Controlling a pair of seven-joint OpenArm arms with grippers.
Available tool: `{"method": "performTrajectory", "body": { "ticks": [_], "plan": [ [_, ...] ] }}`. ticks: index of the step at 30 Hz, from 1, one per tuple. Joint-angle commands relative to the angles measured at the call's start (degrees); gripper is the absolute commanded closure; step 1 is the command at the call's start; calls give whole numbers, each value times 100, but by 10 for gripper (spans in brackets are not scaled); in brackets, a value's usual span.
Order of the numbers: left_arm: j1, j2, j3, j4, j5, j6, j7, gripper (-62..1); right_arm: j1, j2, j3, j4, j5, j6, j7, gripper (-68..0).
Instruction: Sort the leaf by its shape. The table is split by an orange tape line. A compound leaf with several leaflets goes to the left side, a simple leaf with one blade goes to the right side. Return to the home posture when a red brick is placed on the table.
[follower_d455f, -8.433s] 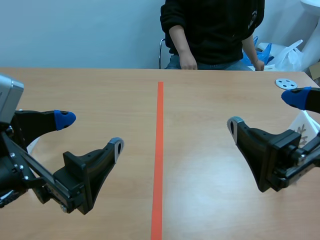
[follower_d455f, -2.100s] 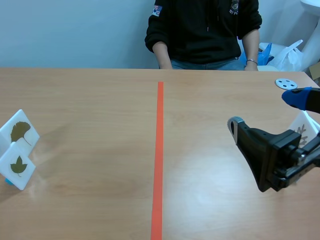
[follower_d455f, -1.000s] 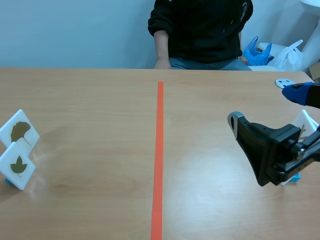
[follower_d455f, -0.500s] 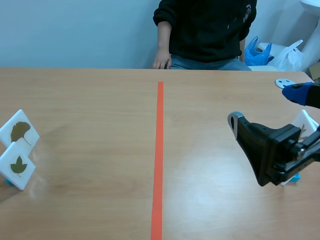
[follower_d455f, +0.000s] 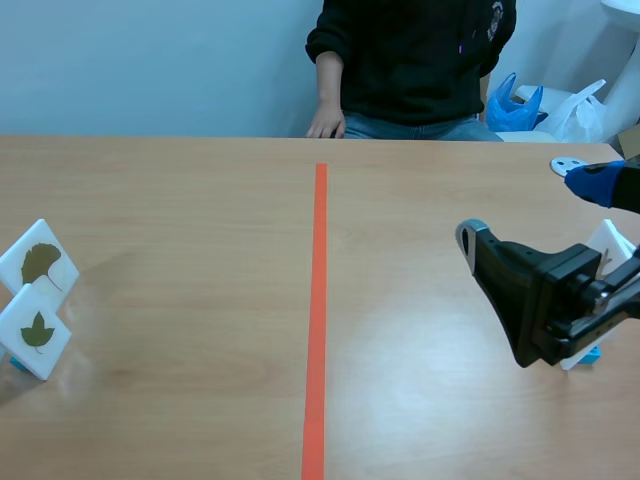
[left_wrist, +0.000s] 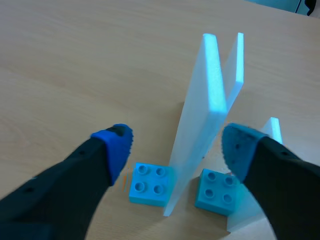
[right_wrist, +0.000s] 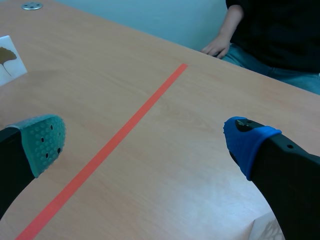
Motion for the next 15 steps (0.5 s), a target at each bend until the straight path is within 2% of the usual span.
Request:
{"method": "performTrajectory", "body": {
  "ticks": [1,6,10,15],
  "plan": [
    [4,-79,-42,170,-57,-13,-170,-481,52,17,74,4,66,4,87,-671],
    [79,-160,-48,538,-122,-168,-201,-557,52,17,74,4,66,4,87,-671],
    [313,-284,-66,1163,-125,-291,-166,-606,52,15,74,4,66,4,87,-671],
    [706,-398,-262,2149,-140,-334,315,-620,52,15,74,4,66,4,87,-671]
  ]
}}
